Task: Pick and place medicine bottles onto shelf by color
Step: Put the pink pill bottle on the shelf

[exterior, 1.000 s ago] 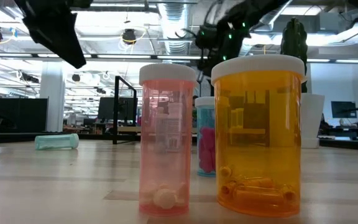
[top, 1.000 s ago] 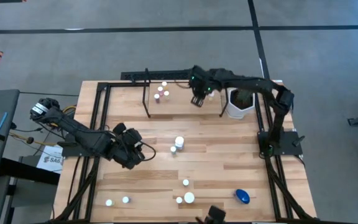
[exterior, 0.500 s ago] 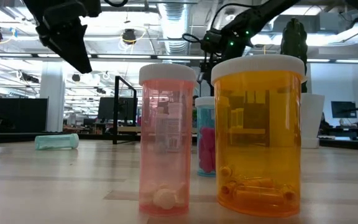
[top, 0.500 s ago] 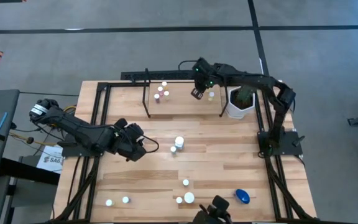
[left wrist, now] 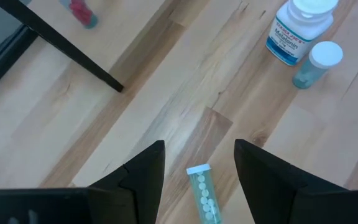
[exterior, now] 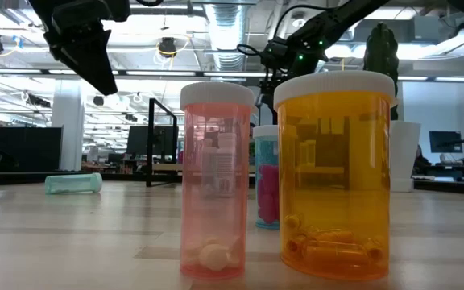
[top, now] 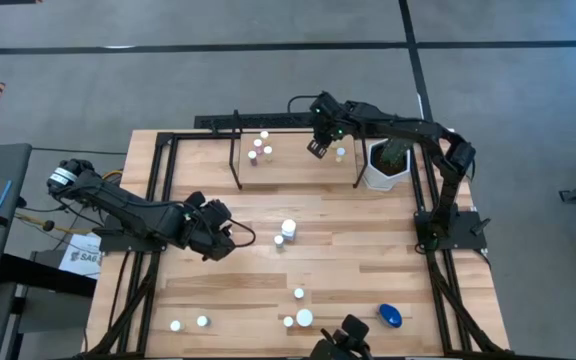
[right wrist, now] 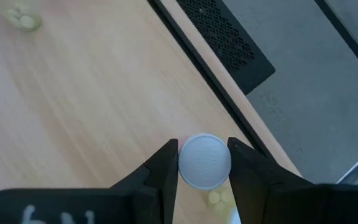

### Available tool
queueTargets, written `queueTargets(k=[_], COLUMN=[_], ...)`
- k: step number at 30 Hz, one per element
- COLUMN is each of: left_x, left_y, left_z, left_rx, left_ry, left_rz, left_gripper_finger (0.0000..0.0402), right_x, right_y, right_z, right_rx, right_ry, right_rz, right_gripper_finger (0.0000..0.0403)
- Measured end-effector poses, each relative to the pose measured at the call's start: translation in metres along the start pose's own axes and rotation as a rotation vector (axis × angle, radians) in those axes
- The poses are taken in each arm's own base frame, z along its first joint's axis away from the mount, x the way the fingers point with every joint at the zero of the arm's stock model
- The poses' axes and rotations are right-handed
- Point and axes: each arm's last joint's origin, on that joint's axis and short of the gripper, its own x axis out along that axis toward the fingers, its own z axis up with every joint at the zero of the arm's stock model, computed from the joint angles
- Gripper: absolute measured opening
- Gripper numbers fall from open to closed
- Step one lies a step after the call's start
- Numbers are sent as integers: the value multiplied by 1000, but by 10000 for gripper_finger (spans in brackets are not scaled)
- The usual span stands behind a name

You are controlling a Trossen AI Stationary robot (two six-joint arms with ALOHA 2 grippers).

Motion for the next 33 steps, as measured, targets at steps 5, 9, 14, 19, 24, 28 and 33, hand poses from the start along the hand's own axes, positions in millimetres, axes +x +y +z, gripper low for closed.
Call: queueTargets(k=[5,9,14,19,24,28,33], left_x=[-1,-2,-2,-2,-2,-2,-2], left_y=[-1,-2,-2,-3,-3,-4,-5], left_z=[-1,-2,-2,-1,-1,0,0], left_rx=[-2,-11,-18,-38,-48,-49,-47], left_ry=[-2,-3,-3,-9,-12,-16,-18], left_rz=[-6,-9,-10,-18,-21,-27,-33], left_gripper_finger=[181,181,181,181,181,181,181], right_x=[2,14,16,17,19,20,19], right_y=[2,9,10,3,-10,-16,-11], right_z=[-2,-15,-16,-15,-16,-18,-19], right_rx=[-6,-40,-41,-32,19,74,72], right_ry=[-7,21,1,-8,-2,22,31], right_rz=[1,9,8,-3,-26,-31,-24], right_gripper_finger=[135,134,138,137,140,141,140])
